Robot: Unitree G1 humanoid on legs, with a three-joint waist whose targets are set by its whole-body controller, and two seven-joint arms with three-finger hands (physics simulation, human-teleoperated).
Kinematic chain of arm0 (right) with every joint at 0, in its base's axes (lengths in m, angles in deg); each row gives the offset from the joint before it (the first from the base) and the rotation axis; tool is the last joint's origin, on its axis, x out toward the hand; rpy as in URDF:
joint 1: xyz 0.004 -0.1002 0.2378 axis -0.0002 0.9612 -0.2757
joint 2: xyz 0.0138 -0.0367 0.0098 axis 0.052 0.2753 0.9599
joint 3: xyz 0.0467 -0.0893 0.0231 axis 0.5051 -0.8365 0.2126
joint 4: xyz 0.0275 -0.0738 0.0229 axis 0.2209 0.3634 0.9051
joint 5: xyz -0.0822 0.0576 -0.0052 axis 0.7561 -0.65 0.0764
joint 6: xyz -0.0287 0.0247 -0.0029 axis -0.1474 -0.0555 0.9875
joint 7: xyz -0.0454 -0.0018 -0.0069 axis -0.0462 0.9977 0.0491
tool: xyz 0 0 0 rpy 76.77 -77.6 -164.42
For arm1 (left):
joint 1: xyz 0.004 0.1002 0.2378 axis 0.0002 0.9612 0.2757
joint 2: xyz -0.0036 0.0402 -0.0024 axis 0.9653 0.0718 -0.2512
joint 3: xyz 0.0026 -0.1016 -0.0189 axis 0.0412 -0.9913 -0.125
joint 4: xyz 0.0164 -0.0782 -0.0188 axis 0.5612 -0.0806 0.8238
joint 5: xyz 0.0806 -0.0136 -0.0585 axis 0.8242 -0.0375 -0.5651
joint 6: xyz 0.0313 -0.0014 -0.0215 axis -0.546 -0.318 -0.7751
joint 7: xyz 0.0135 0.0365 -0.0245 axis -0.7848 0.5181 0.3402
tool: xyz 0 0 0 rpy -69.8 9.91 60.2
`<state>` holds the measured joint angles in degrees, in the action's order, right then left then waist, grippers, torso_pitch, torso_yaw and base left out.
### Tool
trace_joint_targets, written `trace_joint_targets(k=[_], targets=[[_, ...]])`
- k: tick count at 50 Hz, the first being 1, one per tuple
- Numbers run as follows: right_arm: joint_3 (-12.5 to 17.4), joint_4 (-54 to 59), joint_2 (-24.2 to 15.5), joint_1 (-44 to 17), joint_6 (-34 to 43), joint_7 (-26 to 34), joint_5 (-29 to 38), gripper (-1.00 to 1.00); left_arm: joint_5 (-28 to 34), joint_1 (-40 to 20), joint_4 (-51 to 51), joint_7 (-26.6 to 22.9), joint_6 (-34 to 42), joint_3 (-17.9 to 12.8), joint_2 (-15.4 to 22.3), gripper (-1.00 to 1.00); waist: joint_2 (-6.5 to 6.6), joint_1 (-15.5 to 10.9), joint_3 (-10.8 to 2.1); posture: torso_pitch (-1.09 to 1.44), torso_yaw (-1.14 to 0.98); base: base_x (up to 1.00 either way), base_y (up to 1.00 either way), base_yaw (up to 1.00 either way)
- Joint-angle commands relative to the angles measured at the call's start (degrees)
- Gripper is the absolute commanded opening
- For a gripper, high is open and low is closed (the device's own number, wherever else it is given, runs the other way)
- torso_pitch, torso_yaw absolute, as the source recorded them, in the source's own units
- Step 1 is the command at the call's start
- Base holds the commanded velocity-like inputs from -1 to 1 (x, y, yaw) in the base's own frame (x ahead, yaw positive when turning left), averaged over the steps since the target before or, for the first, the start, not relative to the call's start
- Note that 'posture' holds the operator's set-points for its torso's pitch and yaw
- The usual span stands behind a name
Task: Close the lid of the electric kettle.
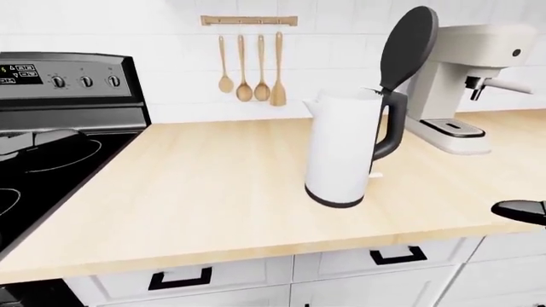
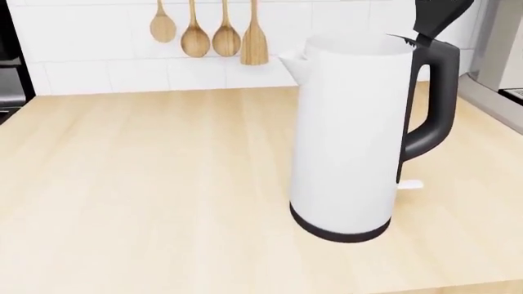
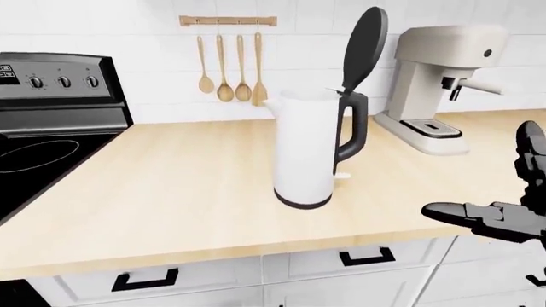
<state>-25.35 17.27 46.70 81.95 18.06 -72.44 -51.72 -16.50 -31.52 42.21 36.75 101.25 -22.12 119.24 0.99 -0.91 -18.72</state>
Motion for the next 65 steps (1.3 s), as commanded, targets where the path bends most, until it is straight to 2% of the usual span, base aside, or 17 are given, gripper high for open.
trace_joint_targets(k=[1,6,7,11,15,21,30,35,45,55,59,65], targets=[[0.22,-0.58,-1.96,-0.54,-0.54,4.75,3.16,1.0,-0.04,-1.29,1.13,-0.11,-1.12,-0.11,1.03,1.0,0.11,-0.02,0.31,-0.52,0.0,0.0,0.0,0.0],[0.0,2.02,-9.28,-3.37,2.05,14.31,10.8,1.0,-0.37,-1.36,1.32,0.03,-0.78,-0.42,1.22,1.0,0.11,0.15,0.32,-0.52,0.0,0.0,0.0,0.0],[-0.37,3.51,-11.8,-3.65,1.88,16.66,12.58,1.0,-0.4,-1.35,1.35,0.09,-0.76,-0.36,1.16,1.0,0.13,0.19,0.35,-0.52,0.0,0.0,0.0,0.0],[-2.4,7.04,-17.36,-6.31,1.98,23.71,18.66,1.0,-0.49,-1.55,1.29,0.14,-0.69,-0.27,1.23,1.0,0.14,0.27,0.44,-0.52,0.0,0.0,0.0,0.0],[-3.71,9.53,-20.46,-8.21,1.52,29.33,23.57,1.0,-0.21,-1.62,0.89,0.06,-1.09,0.04,1.32,1.0,0.1,0.42,0.45,-0.52,0.0,0.0,0.0,0.0],[-8.61,16.3,-25.04,-11.64,-3.22,35.96,29.82,1.0,-0.5,-1.97,0.84,0.35,-0.84,0.07,1.45,1.0,0.17,0.64,0.46,-0.52,0.0,0.0,0.0,0.0],[-15.81,22.32,-30.46,-18.72,-4.7,41.67,34.58,1.0,-0.93,-2.03,1.18,0.59,-0.59,0.21,1.63,1.0,0.5,0.86,0.56,-0.52,0.0,0.0,0.0,0.0],[-19.87,28.67,-33.17,-22.23,-9.76,43.9,37.23,1.0,-0.83,-1.79,1.24,0.49,-0.73,0.15,1.52,1.0,0.61,1.04,0.5,-0.52,0.0,0.0,0.0,0.0],[-27.89,37.18,-34.68,-29.95,-17.57,48.51,43.4,1.0,-0.12,-1.73,0.64,-0.2,-1.36,0.27,1.17,1.0,0.95,1.31,0.56,-0.52,0.0,0.0,0.0,0.0],[-34.01,46.22,-29.61,-38.11,-27.48,51.31,52.42,1.0,0.42,-1.85,0.69,-0.31,-1.48,0.82,0.74,1.0,1.5,1.57,0.58,-0.52,0.0,0.0,0.0,0.0],[-34.8,49.68,-27.82,-41.05,-30.17,51.54,55.35,1.0,0.31,-1.84,0.7,-0.35,-1.39,0.64,0.78,1.0,1.78,1.6,0.65,-0.52,0.0,0.0,0.0,0.0],[-35.07,54.02,-25.96,-42.27,-33.66,50.11,57.8,1.0,0.86,-1.73,0.59,-0.58,-1.81,1.08,0.5,1.0,1.97,1.48,0.65,-0.52,0.0,0.0,0.0,0.0]])
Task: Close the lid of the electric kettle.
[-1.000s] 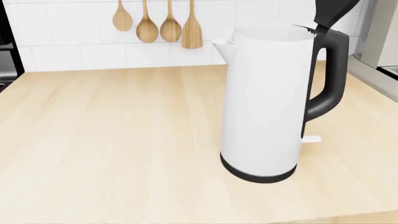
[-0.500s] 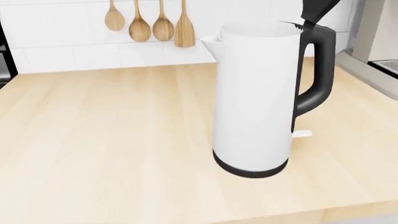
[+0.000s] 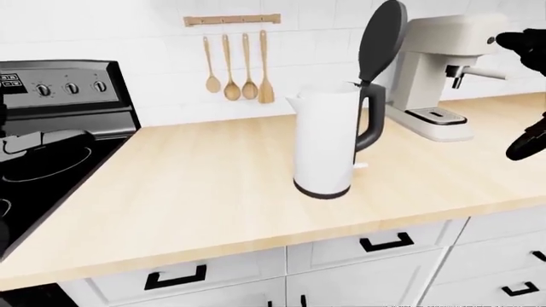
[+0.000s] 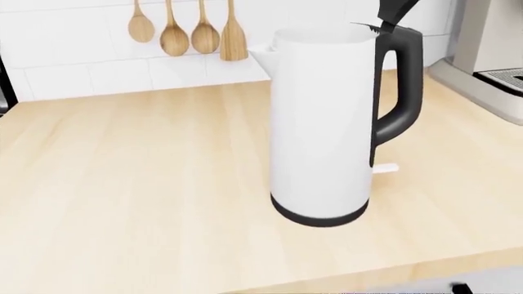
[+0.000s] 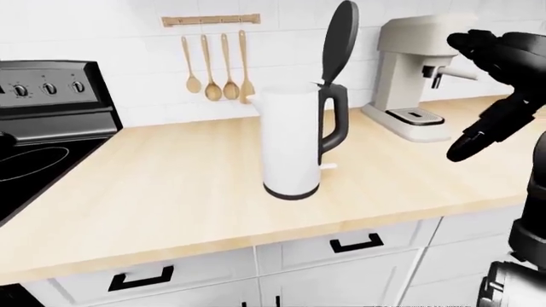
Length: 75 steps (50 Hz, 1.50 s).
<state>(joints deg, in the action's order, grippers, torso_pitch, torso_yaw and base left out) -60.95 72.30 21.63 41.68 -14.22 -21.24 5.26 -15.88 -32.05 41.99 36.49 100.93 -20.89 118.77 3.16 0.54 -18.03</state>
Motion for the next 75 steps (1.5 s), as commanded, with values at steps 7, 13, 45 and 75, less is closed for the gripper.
trace_joint_targets(k=[7,13,45,75], targets=[[-2.51,4.0,1.66,-6.39,-4.86,-1.39,4.65,1.0,0.98,-1.18,1.13,-0.72,-1.36,0.04,0.62,1.0,0.24,0.15,-0.07,-0.52,0.0,0.0,0.0,0.0],[-4.55,10.19,4.5,-11.18,-7.36,-2.79,8.21,1.0,0.62,-1.42,1.63,-0.42,-0.57,-0.24,0.74,1.0,0.61,0.42,-0.09,-0.52,0.0,0.0,0.0,0.0],[-10.51,32.71,13.03,-27.19,-16.67,-6.33,20.43,1.0,1.11,-1.61,0.84,-0.83,-1.26,0.1,0.7,1.0,1.67,0.42,0.03,-0.52,0.0,0.0,0.0,0.0],[-13.67,47.17,18.4,-39.06,-19.32,-10.12,24.32,1.0,0.99,-1.8,1.17,-0.64,-0.81,0.27,0.58,1.0,2.19,0.33,0.22,-0.52,0.0,0.0,0.0,0.0]])
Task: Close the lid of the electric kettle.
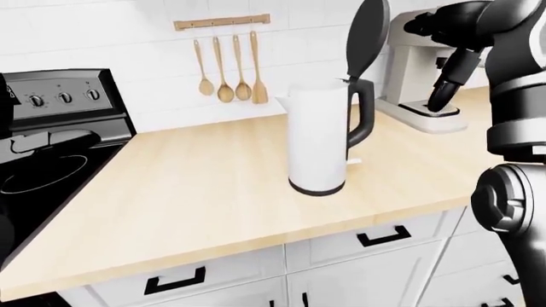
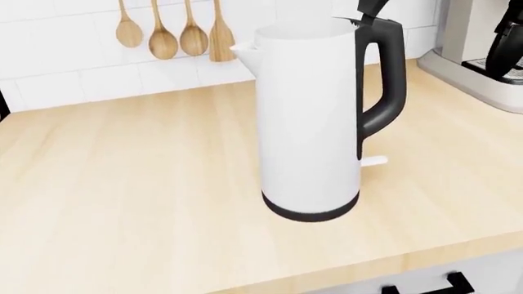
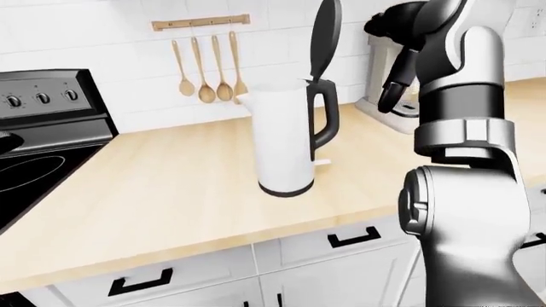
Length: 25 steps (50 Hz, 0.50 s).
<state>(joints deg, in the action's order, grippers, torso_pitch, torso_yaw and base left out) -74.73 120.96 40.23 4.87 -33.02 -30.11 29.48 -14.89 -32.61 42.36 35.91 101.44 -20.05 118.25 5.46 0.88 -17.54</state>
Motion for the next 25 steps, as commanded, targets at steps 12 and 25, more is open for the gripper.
trace_joint_targets(k=[12,25], targets=[[-0.85,1.38,2.28,-3.6,-1.21,-2.61,0.87,1.0,0.39,-1.12,0.2,-0.41,-1.99,-0.39,0.93,1.0,0.03,-0.01,-0.24,-0.52,0.0,0.0,0.0,0.0],[-1.52,3.06,5.18,-3.48,-1.49,-4.08,1.01,1.0,0.14,-1.29,0.24,-0.19,-1.87,-0.43,1.09,1.0,0.16,-0.07,-0.22,-0.52,0.0,0.0,0.0,0.0]])
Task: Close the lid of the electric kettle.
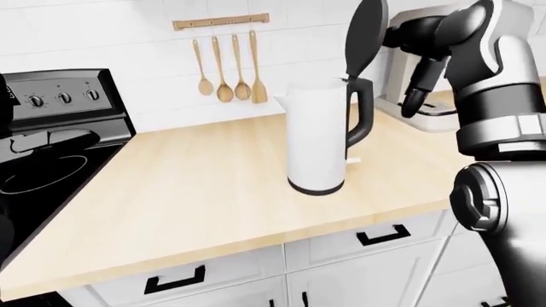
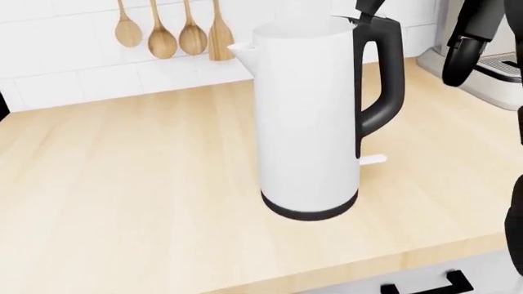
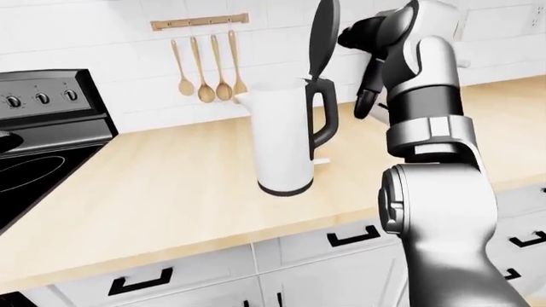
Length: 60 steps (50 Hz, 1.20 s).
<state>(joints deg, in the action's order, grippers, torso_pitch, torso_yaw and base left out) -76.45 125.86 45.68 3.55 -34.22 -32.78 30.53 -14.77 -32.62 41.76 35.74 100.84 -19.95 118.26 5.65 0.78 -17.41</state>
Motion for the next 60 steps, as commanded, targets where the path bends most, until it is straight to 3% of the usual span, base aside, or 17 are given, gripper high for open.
trace_joint_targets(k=[1,15,24,36,60], targets=[[0.11,-1.93,-0.04,-2.01,-0.14,-1.49,0.0,1.0,0.06,-1.28,0.86,0.0,-1.33,-0.4,1.06,1.0,-0.03,0.01,-0.36,-0.52,0.0,0.0,0.0,0.0],[-1.16,3.62,2.83,-5.23,-0.57,-4.86,0.12,1.0,0.25,-1.23,0.82,-0.03,-1.48,-0.28,0.84,1.0,0.19,0.02,-0.5,-0.52,0.0,0.0,0.0,0.0],[-2.7,4.82,6.43,-10.84,-2.67,-1.75,1.13,1.0,-0.04,-1.41,0.75,0.23,-1.36,-0.34,1.01,1.0,0.83,0.39,-0.3,-0.52,0.0,0.0,0.0,0.0],[-2.92,-2.81,10.07,-11.62,-4.04,6.13,1.51,1.0,-0.29,-1.48,0.54,0.37,-1.49,-0.38,1.27,1.0,0.94,0.69,-0.01,-0.52,0.0,0.0,0.0,0.0],[-1.88,-2.51,6.88,-9.89,-4.36,5.79,2.2,1.0,0.14,-1.25,0.41,-0.01,-1.87,-0.3,1.02,1.0,0.63,0.28,-0.09,-0.52,0.0,0.0,0.0,0.0]])
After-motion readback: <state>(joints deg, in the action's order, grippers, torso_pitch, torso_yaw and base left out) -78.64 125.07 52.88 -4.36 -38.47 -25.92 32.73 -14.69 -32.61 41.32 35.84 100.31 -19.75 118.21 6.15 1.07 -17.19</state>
